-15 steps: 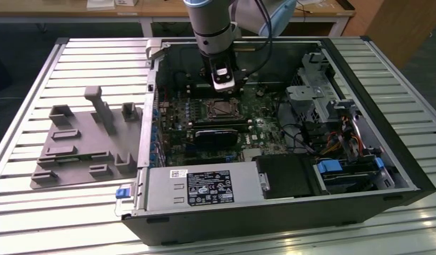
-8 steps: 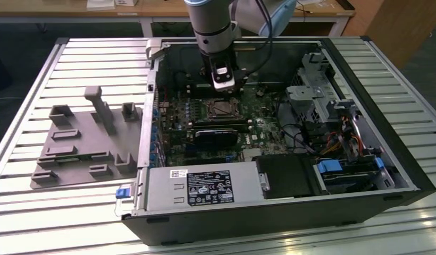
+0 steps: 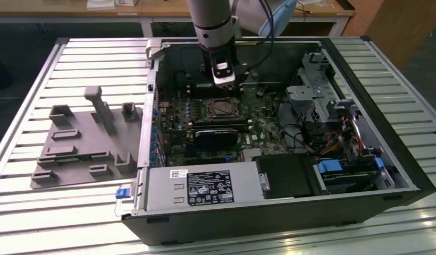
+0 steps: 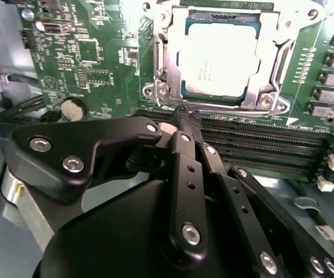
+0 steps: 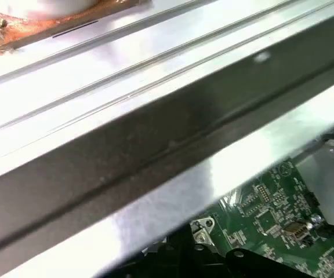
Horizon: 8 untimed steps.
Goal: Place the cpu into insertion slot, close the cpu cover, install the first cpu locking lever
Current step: 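Close the cpu cover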
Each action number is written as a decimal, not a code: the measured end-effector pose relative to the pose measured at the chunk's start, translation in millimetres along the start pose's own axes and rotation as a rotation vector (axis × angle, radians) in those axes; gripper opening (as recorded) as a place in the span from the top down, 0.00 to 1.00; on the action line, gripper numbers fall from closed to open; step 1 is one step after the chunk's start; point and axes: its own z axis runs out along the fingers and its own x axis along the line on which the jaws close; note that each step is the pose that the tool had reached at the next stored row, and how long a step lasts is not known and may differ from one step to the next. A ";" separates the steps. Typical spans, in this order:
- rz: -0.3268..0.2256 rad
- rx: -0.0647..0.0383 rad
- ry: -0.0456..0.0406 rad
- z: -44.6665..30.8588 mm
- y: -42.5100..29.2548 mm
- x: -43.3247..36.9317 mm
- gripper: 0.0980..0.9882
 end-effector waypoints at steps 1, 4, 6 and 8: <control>0.000 0.002 -0.0010 -2.1 0.4 -0.4 1.00; 0.001 0.006 -0.0035 -7.5 1.3 -1.4 1.00; 0.001 0.008 -0.0046 -9.2 1.7 -1.6 1.00; 0.002 0.008 -0.0047 -9.2 1.7 -1.7 1.00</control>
